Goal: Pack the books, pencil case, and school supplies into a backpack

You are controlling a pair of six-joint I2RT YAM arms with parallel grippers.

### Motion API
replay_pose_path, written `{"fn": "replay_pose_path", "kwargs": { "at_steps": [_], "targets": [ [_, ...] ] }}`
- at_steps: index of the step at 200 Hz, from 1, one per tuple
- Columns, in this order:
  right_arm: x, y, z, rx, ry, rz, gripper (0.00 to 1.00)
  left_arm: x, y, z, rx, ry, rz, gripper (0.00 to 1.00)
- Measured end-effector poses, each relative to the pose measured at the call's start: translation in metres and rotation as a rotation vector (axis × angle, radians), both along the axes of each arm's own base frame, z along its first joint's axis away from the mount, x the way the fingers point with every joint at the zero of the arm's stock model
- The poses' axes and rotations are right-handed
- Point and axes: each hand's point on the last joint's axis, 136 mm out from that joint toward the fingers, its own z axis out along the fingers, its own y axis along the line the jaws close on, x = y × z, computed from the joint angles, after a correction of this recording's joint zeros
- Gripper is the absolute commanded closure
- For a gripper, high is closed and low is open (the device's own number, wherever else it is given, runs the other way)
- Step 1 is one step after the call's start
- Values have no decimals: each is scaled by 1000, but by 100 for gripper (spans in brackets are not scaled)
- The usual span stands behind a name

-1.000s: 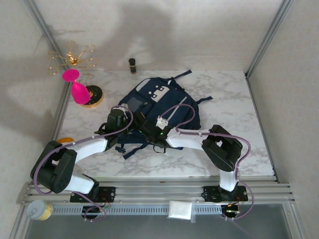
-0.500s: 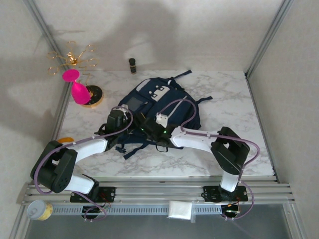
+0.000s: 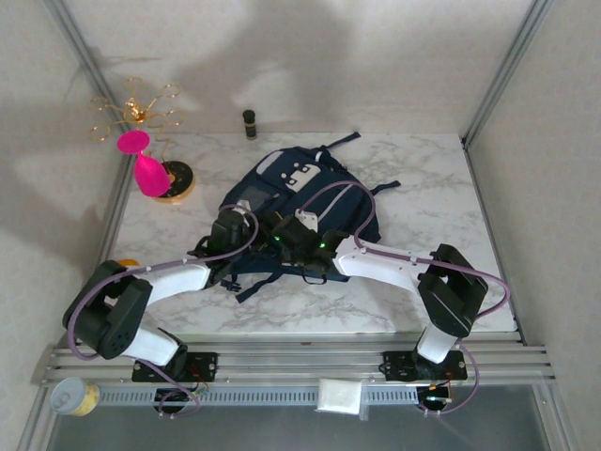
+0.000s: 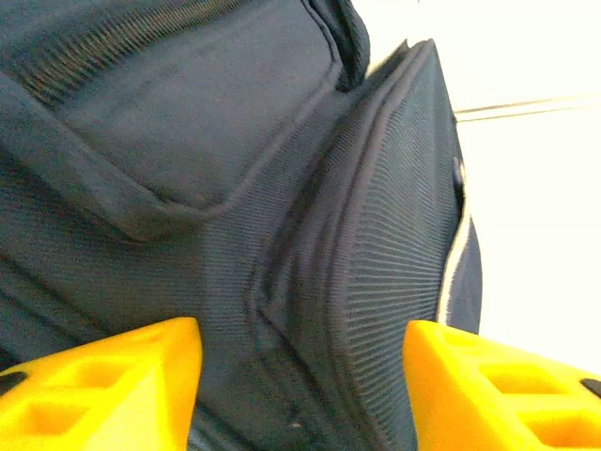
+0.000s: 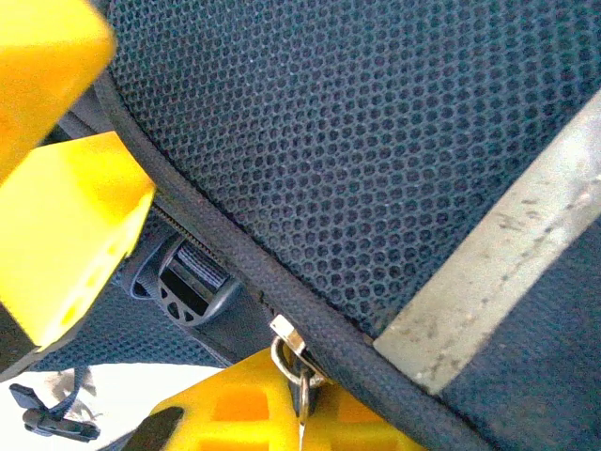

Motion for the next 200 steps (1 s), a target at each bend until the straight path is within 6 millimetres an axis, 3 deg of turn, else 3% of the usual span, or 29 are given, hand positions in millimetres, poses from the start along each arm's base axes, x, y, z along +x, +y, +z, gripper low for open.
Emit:
{"fn": "replay_pose_path", "kwargs": {
  "at_steps": [56,93,152,200],
  "targets": [
    [-5,-14,-6,-65,53,-16,100,15,-10,-22,-1,52,37,100],
    [-11,-29,-4,-74,65,-32,100,30,-8,-21,42,41,42,100],
    [-8,-55,32,-22,14,-34,100,38,-6,-17,118,24,21,100],
    [-3,-73,34,-74,4,-3,100,41,-2,-17,144,33,1,100]
  ]
}}
